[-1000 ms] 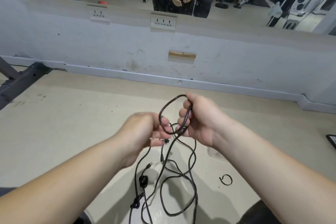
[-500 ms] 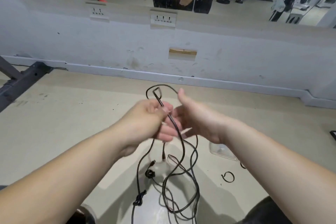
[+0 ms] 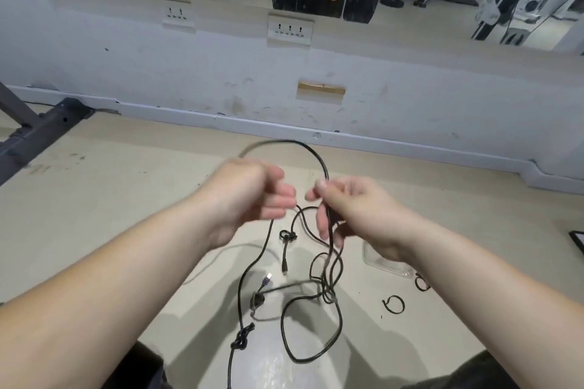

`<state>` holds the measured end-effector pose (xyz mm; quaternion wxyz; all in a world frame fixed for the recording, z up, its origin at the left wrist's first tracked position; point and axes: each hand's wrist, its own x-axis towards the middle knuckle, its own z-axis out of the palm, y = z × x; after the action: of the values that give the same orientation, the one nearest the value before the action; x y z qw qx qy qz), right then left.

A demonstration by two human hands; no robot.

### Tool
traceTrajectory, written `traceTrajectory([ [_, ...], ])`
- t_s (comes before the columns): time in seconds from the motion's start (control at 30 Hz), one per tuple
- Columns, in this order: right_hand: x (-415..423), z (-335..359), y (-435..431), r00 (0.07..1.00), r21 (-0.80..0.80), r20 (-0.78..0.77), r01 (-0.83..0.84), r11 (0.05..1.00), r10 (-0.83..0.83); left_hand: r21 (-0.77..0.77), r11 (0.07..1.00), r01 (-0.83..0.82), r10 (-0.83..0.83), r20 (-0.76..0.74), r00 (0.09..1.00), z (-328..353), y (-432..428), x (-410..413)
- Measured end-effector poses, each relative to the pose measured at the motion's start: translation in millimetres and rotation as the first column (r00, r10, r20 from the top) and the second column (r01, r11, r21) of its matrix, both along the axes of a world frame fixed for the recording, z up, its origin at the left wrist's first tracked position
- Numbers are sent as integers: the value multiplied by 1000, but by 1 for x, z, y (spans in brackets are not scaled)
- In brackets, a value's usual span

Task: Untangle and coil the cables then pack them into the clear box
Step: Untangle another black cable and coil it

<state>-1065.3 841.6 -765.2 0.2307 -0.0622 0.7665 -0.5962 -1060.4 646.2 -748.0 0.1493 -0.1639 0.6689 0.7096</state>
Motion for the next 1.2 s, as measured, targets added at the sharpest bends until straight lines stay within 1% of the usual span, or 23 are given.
traceTrajectory([
  [0.03,-4,4,-2,998,-102,23,63,993,-61,-128,978,164,-166,-4,986,-7,4,7],
  [0.1,-9,11,-7,986,-239,107,148,960,-125,-251,837,486,-491,47,870,-20,15,23],
  [0.17,-14,15,-12,973,-318,185,194,928,-141,-268,722,638,-635,110,765,-31,23,37],
  [0.2,-17,17,-14,964,-356,224,215,909,-140,-289,705,648,-649,106,754,-35,25,40],
  [0.3,-24,23,-19,929,-485,341,302,821,-141,-413,732,542,-610,-43,791,-38,26,41],
  [0.37,-29,26,-16,922,-523,363,323,789,-136,-428,806,409,-508,-146,849,-33,24,34],
  [0.4,-30,26,-12,934,-482,329,292,826,-138,-400,857,326,-424,-185,886,-28,23,29],
  [0.43,-31,24,-7,957,-381,256,233,895,-140,-344,906,247,-333,-216,918,-21,21,24],
  [0.47,-29,21,-2,981,-222,157,146,964,-113,-264,949,174,-239,-238,942,-14,18,18],
  [0.5,-24,17,2,997,-49,69,45,998,-41,-168,980,108,-149,-253,956,-7,15,13],
  [0.53,-19,13,4,998,95,19,-60,994,58,-67,996,54,-70,-255,964,-1,11,8],
  [0.57,-13,7,4,988,189,5,-151,970,153,29,999,17,-9,-243,970,5,7,4],
  [0.6,-7,4,2,976,235,4,-211,949,217,114,993,-9,34,-220,975,10,4,2],
  [0.67,0,1,3,963,238,-20,-257,937,269,245,968,-55,102,-180,978,16,1,-1],
  [0.77,2,5,7,944,267,-95,-280,922,314,344,930,-127,187,-146,971,19,0,-2],
  [0.83,0,5,7,948,277,-146,-234,932,281,367,914,-170,227,-118,967,18,2,-3],
  [0.87,-1,4,6,955,272,-166,-196,942,247,332,925,-185,230,-102,968,15,2,-3],
  [0.9,-2,4,4,963,253,-177,-155,955,203,232,957,-177,204,-97,974,11,3,-2],
  [0.97,-7,5,1,977,176,-192,-61,982,95,-31,999,-36,33,-102,994,2,5,6],
  [1.0,-9,6,1,979,132,-197,-26,991,52,-102,993,67,-76,-91,993,-2,8,12],
  [1.03,-11,5,1,979,96,-204,-4,995,23,-118,980,162,-171,-70,983,-6,12,18],
  [1.1,-13,3,0,974,43,-226,12,999,-2,-64,961,268,-271,-39,962,-10,19,27],
  [1.2,-13,0,-3,966,-3,-257,25,1000,-25,99,969,228,-230,4,973,-11,22,28],
])
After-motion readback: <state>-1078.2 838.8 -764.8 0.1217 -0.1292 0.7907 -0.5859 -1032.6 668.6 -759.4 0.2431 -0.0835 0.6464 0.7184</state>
